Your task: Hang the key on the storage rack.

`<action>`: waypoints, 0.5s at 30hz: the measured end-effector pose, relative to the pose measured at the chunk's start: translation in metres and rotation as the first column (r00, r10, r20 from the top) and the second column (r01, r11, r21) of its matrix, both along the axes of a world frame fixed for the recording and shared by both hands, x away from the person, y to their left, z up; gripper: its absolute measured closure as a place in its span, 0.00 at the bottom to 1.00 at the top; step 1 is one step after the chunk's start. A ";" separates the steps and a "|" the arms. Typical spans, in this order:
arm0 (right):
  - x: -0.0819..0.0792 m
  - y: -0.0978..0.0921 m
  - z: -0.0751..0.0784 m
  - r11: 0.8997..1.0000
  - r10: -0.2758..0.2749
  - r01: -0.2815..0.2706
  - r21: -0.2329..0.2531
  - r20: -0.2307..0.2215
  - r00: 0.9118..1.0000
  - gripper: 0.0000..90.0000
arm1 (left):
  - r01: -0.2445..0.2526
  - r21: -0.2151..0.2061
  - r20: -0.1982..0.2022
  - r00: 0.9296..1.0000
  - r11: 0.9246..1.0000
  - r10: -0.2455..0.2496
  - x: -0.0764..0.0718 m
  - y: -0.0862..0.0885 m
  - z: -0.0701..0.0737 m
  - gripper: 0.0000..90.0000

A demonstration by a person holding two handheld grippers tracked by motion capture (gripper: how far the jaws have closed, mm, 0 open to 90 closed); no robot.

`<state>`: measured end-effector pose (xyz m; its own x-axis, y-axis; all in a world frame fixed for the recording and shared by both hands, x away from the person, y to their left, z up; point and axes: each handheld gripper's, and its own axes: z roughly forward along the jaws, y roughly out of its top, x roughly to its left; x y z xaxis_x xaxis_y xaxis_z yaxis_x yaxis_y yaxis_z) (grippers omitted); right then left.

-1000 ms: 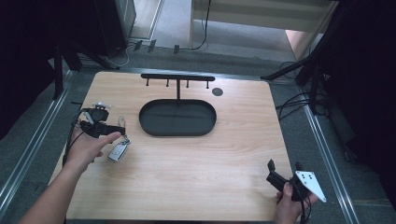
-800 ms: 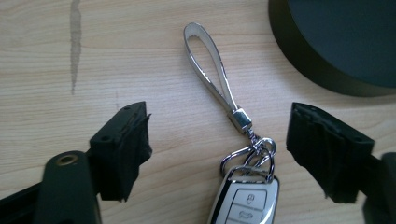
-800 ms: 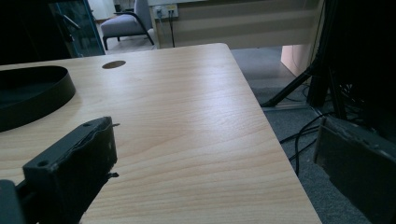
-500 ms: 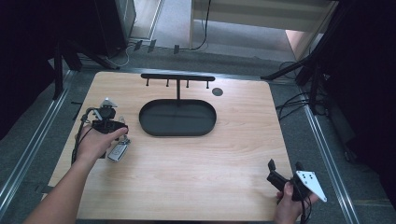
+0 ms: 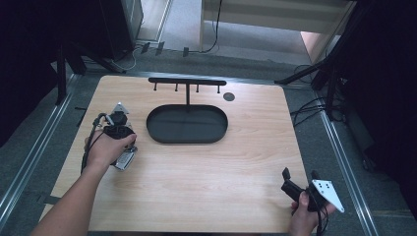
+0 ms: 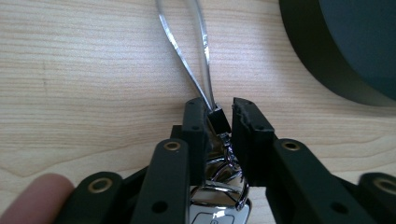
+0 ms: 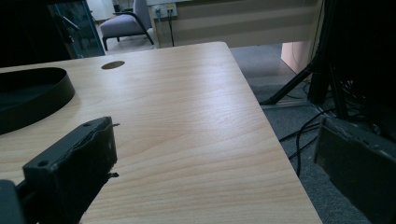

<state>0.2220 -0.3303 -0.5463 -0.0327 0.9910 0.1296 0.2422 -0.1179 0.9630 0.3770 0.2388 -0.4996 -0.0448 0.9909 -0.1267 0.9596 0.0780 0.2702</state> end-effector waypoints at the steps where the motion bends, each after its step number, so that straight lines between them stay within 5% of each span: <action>1: 0.000 0.000 0.000 1.000 0.000 0.000 0.000 -0.001 1.000 0.00 | 0.001 0.003 0.002 1.000 1.000 -0.001 0.000 0.000 0.001 0.87; 15: 0.001 0.001 0.000 1.000 -0.002 0.002 -0.004 -0.004 1.000 0.00 | 0.015 0.006 0.025 1.000 1.000 -0.015 -0.001 0.001 -0.007 0.92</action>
<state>0.2227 -0.3295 -0.5463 -0.0299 0.9917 0.1253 0.2459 -0.1142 0.9626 0.3756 0.2399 -0.5069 -0.0272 0.9921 -0.1223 0.9535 0.0625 0.2949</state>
